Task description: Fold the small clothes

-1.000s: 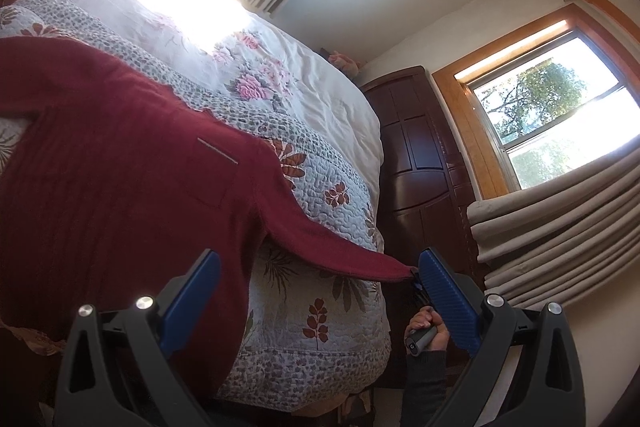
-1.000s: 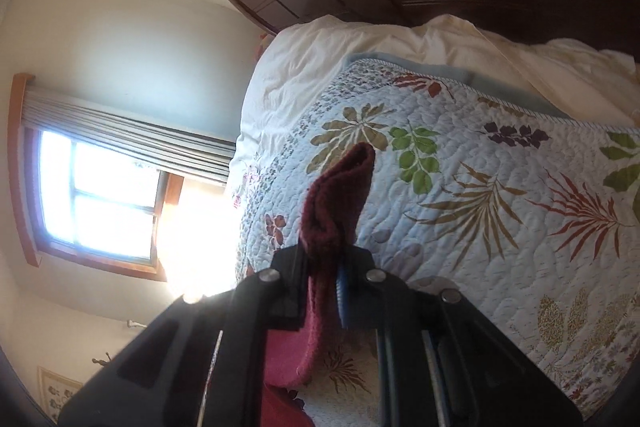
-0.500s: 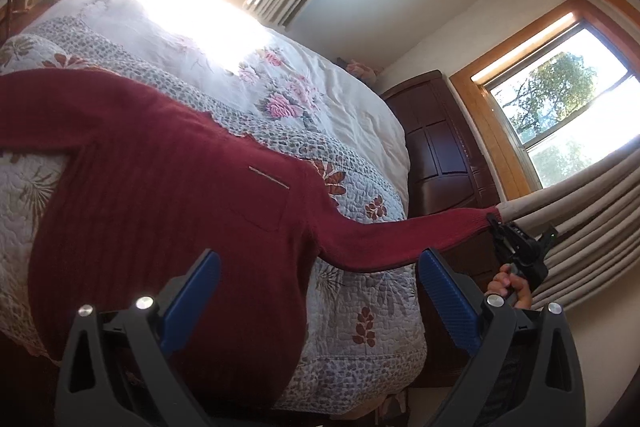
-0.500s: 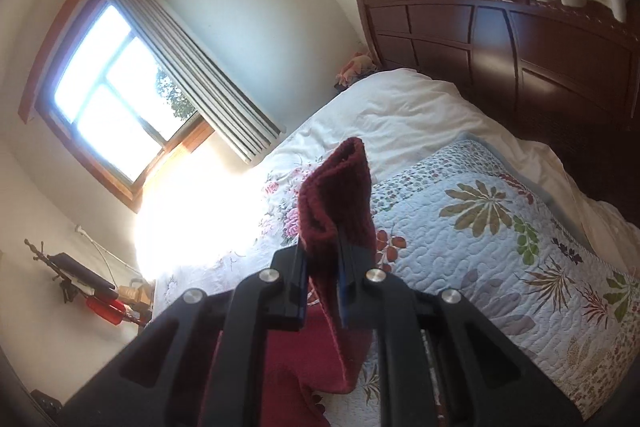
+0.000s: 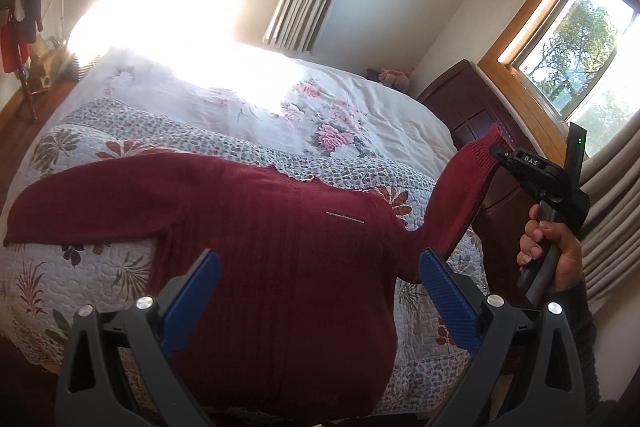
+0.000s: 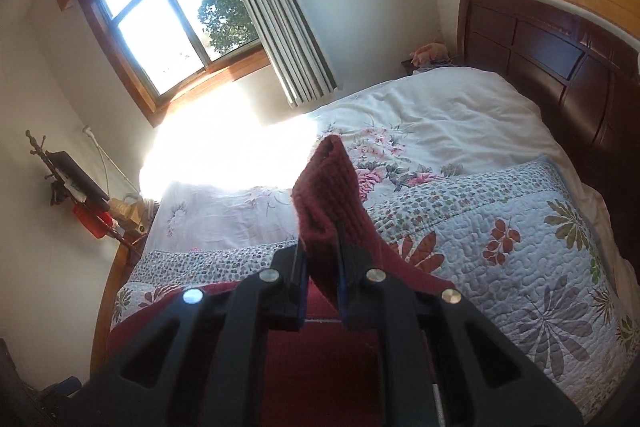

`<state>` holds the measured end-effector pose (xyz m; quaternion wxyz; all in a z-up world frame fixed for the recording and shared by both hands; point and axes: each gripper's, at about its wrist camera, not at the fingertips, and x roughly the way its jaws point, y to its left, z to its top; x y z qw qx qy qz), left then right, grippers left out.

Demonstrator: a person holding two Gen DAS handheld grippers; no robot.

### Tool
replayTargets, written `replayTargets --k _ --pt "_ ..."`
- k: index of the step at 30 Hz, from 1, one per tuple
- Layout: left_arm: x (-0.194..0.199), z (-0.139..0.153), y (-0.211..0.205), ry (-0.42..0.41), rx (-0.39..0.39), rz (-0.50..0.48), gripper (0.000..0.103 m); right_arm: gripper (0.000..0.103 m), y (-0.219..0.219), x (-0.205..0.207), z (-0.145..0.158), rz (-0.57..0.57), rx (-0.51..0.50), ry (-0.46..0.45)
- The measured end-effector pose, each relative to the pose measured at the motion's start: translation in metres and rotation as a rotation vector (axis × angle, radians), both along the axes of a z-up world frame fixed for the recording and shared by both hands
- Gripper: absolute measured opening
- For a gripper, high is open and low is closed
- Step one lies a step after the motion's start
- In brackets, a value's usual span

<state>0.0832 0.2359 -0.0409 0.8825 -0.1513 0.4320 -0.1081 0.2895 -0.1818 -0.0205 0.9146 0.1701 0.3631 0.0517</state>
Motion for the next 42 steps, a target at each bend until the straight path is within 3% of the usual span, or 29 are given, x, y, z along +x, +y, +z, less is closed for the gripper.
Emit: replayTargets --k 6,16,30,33,34,35,37,40,42 --pt "0.007 -0.008 0.038 0.008 0.026 0.006 0.099 0.010 0.090 0.019 -0.019 0.086 -0.054 0.052" --pt "0.014 -0.026 0.080 0.037 0.060 0.007 0.099 0.010 0.201 0.031 -0.091 0.200 -0.123 0.195" --pt "0.030 -0.047 0.090 0.082 0.072 -0.029 0.099 0.011 0.275 0.020 -0.194 0.286 -0.322 0.316" --pt "0.035 -0.054 0.086 0.095 0.066 -0.050 0.099 0.020 0.282 0.013 -0.211 0.315 -0.352 0.338" --pt "0.038 -0.057 0.084 0.100 0.061 -0.060 0.099 0.032 0.284 0.010 -0.214 0.326 -0.353 0.346" --pt "0.040 -0.060 0.083 0.105 0.052 -0.071 0.099 0.045 0.285 0.006 -0.216 0.333 -0.359 0.347" --pt "0.047 -0.069 0.084 0.117 0.003 -0.093 0.099 0.048 0.287 -0.002 -0.214 0.341 -0.378 0.337" --pt "0.065 -0.098 0.103 0.180 -0.225 -0.131 0.099 0.050 0.273 -0.016 -0.201 0.323 -0.317 0.337" --pt "0.080 -0.126 0.118 0.243 -0.347 -0.078 0.099 0.053 0.254 -0.027 -0.189 0.284 -0.271 0.333"
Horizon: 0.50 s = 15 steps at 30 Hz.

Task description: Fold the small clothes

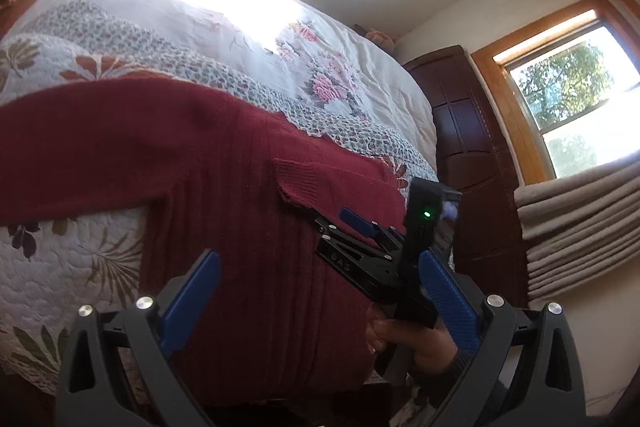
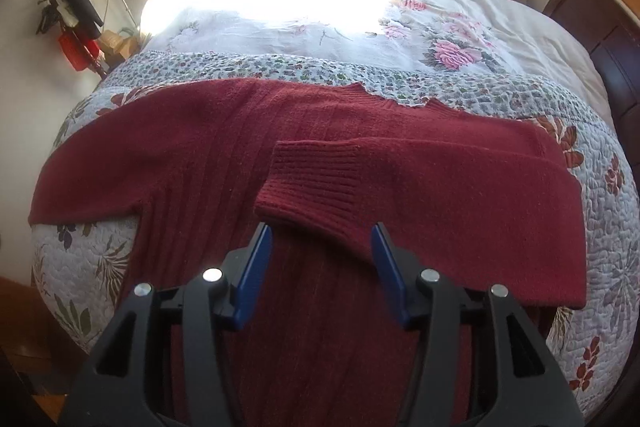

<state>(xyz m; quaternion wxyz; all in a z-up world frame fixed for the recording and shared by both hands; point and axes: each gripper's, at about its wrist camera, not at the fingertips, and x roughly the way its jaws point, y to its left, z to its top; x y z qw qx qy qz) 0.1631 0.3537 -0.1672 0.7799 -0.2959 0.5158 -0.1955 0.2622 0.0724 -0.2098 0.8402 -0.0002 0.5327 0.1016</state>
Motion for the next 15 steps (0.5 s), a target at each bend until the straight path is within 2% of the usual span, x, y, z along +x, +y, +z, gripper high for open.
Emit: replayTargets --k 2,5,7,11,15 --pt "0.017 -0.029 0.008 0.070 -0.111 0.043 0.099 0.056 -0.021 -0.017 0.007 -0.048 0.034 0.003" --pt "0.045 -0.061 0.001 0.117 -0.295 0.042 0.099 0.056 -0.048 -0.044 0.010 -0.090 0.046 0.024" --pt "0.067 -0.082 -0.015 0.144 -0.378 0.009 0.099 0.056 -0.064 -0.063 0.011 -0.115 0.040 0.032" --pt "0.103 -0.131 -0.044 0.259 -0.426 0.005 0.099 0.060 -0.096 -0.098 0.014 -0.209 0.057 0.037" --pt "0.121 -0.164 -0.065 0.375 -0.415 0.015 0.099 0.060 -0.123 -0.123 0.017 -0.317 0.095 0.039"
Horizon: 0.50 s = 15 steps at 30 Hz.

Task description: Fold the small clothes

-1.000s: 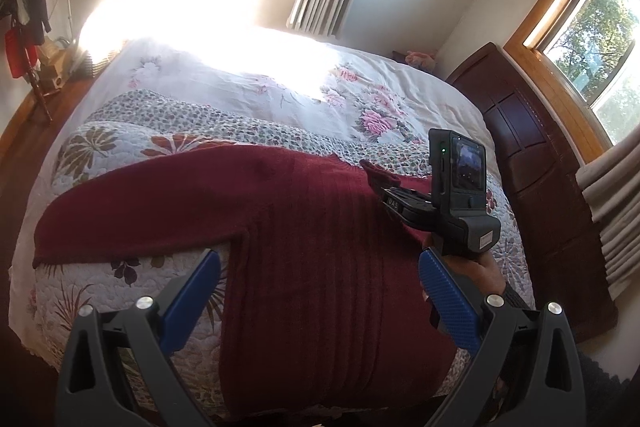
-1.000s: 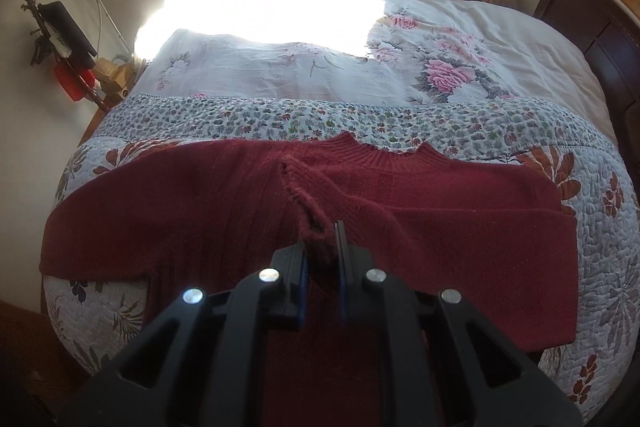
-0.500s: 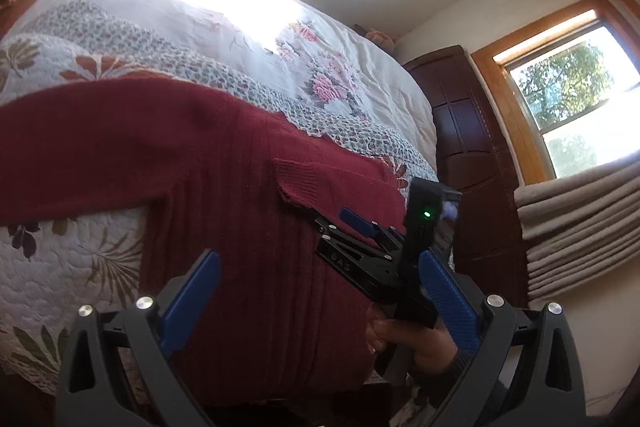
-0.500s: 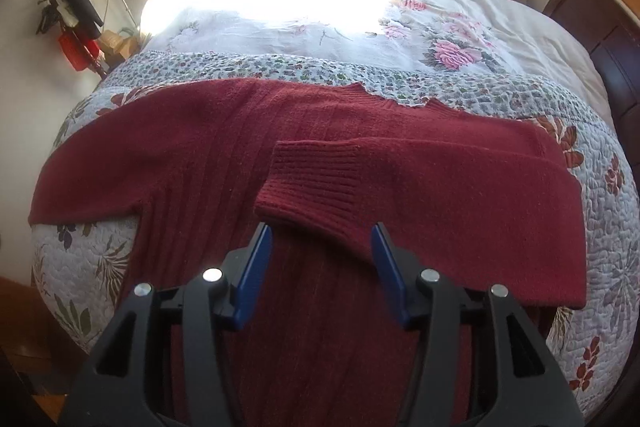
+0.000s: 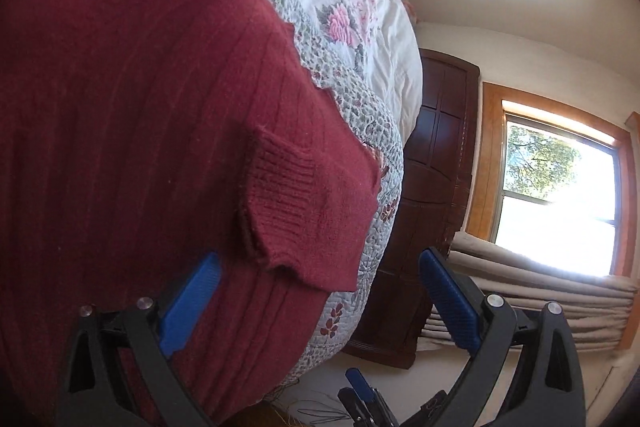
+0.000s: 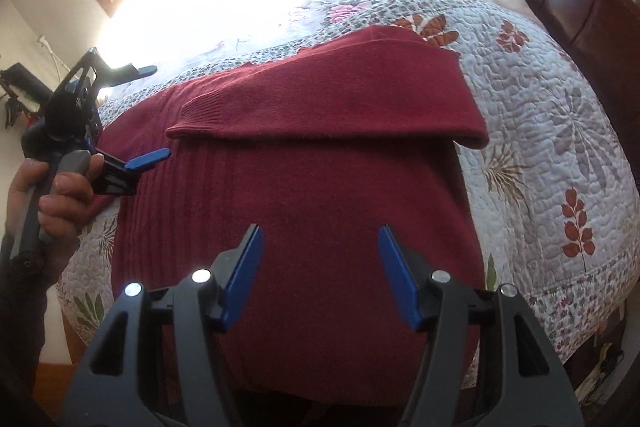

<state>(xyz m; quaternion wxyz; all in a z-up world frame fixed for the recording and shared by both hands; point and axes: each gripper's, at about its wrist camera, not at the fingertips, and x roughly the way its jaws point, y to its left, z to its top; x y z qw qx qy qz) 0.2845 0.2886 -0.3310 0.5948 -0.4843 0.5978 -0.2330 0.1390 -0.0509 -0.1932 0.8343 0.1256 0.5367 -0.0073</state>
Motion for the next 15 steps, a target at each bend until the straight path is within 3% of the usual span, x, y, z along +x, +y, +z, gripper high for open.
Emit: replayTargets --k 7,9,10,13,15 --pt "0.016 -0.007 -0.008 0.003 -0.017 0.054 0.096 0.061 -0.012 -0.013 -0.002 -0.059 0.073 0.006" --pt "0.019 -0.009 -0.008 0.014 -0.003 0.053 0.069 0.061 -0.007 -0.014 -0.001 -0.048 0.074 -0.002" --pt "0.023 -0.012 -0.012 0.023 0.023 0.031 0.046 0.061 -0.005 -0.014 0.000 -0.043 0.076 -0.006" --pt "0.029 -0.018 -0.023 0.049 0.090 -0.047 0.021 0.061 0.001 -0.016 0.002 -0.036 0.080 -0.012" --pt "0.030 -0.017 -0.027 0.034 0.131 -0.097 0.012 0.061 0.002 -0.017 0.003 -0.035 0.074 -0.013"
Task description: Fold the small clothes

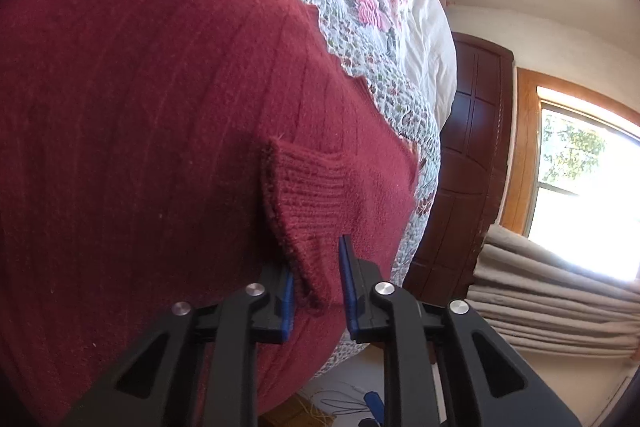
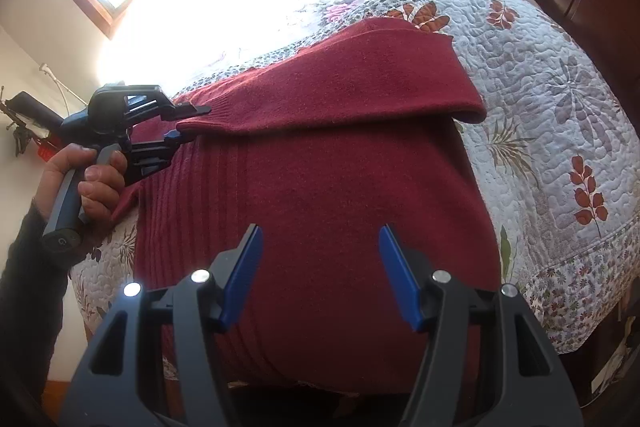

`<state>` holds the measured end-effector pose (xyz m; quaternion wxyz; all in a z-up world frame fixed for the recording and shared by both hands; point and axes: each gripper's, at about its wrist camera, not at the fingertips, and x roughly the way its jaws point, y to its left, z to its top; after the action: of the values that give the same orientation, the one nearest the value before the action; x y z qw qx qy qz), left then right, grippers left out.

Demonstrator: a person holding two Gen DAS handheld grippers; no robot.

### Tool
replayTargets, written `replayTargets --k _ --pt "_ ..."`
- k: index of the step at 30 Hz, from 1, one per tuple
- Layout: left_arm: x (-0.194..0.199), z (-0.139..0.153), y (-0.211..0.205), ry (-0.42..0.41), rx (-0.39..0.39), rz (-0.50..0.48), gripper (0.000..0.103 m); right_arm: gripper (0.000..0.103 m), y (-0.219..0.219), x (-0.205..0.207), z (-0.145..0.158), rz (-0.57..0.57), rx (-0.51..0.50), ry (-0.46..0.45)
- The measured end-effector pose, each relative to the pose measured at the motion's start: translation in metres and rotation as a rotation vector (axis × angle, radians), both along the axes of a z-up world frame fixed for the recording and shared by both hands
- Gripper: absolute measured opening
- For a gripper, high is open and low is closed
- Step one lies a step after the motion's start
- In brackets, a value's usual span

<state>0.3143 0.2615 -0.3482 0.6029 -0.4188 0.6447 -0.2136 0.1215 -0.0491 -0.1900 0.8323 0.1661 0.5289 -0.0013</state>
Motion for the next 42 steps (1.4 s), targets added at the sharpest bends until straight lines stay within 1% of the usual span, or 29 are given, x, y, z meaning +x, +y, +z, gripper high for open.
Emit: replayTargets --k 1,3,5,8,11,13,14,16,17,19,23,27,30,34,39,40,41,42 --pt "0.000 0.003 -0.002 -0.022 0.027 -0.010 0.010 0.061 -0.001 -0.001 0.000 -0.003 -0.003 -0.001" --pt "0.001 0.015 -0.004 -0.077 0.047 -0.024 0.009 0.061 -0.004 -0.003 0.000 -0.015 -0.002 0.002" --pt "0.004 0.035 -0.005 -0.137 0.059 -0.035 0.008 0.061 -0.007 -0.006 -0.001 -0.028 0.000 0.005" --pt "0.010 0.074 -0.005 -0.223 0.036 -0.043 0.008 0.061 -0.011 -0.010 -0.004 -0.044 0.009 0.013" --pt "0.017 0.126 0.003 -0.357 0.026 -0.055 0.008 0.061 -0.012 -0.012 -0.006 -0.049 0.012 0.019" --pt "0.020 0.156 0.011 -0.438 0.043 -0.062 0.008 0.061 -0.012 -0.012 -0.008 -0.049 0.020 0.023" --pt "0.022 0.166 0.018 -0.465 0.053 -0.066 0.008 0.061 -0.011 -0.013 -0.009 -0.049 0.022 0.024" --pt "0.021 0.175 0.032 -0.499 0.086 -0.069 0.008 0.061 -0.010 -0.013 -0.011 -0.047 0.027 0.028" --pt "0.022 0.173 0.039 -0.504 0.104 -0.068 0.008 0.061 -0.009 -0.013 -0.012 -0.045 0.030 0.030" --pt "0.023 0.161 0.052 -0.481 0.119 -0.056 0.008 0.061 -0.008 -0.013 -0.012 -0.042 0.032 0.032" --pt "0.016 0.114 0.078 -0.392 0.135 -0.025 0.008 0.061 -0.006 -0.013 -0.014 -0.037 0.028 0.037" --pt "0.011 0.068 0.098 -0.324 0.159 -0.004 0.008 0.061 -0.008 -0.014 -0.013 -0.038 0.020 0.042" --pt "0.007 0.046 0.104 -0.293 0.169 0.000 0.008 0.061 -0.011 -0.015 -0.015 -0.042 0.019 0.051" --pt "0.004 0.033 0.110 -0.279 0.205 -0.006 0.008 0.061 -0.012 -0.015 -0.015 -0.042 0.016 0.050" --pt "-0.001 0.021 0.115 -0.257 0.229 -0.004 0.009 0.061 -0.010 -0.012 -0.011 -0.034 0.015 0.043" --pt "-0.002 0.022 0.115 -0.262 0.246 -0.005 0.011 0.061 -0.010 -0.011 -0.011 -0.033 0.014 0.041" --pt "-0.004 0.026 0.115 -0.271 0.275 0.002 0.017 0.061 -0.010 -0.011 -0.010 -0.034 0.014 0.039" --pt "-0.007 0.032 0.117 -0.282 0.317 0.022 0.020 0.061 -0.010 -0.011 -0.009 -0.035 0.014 0.037"
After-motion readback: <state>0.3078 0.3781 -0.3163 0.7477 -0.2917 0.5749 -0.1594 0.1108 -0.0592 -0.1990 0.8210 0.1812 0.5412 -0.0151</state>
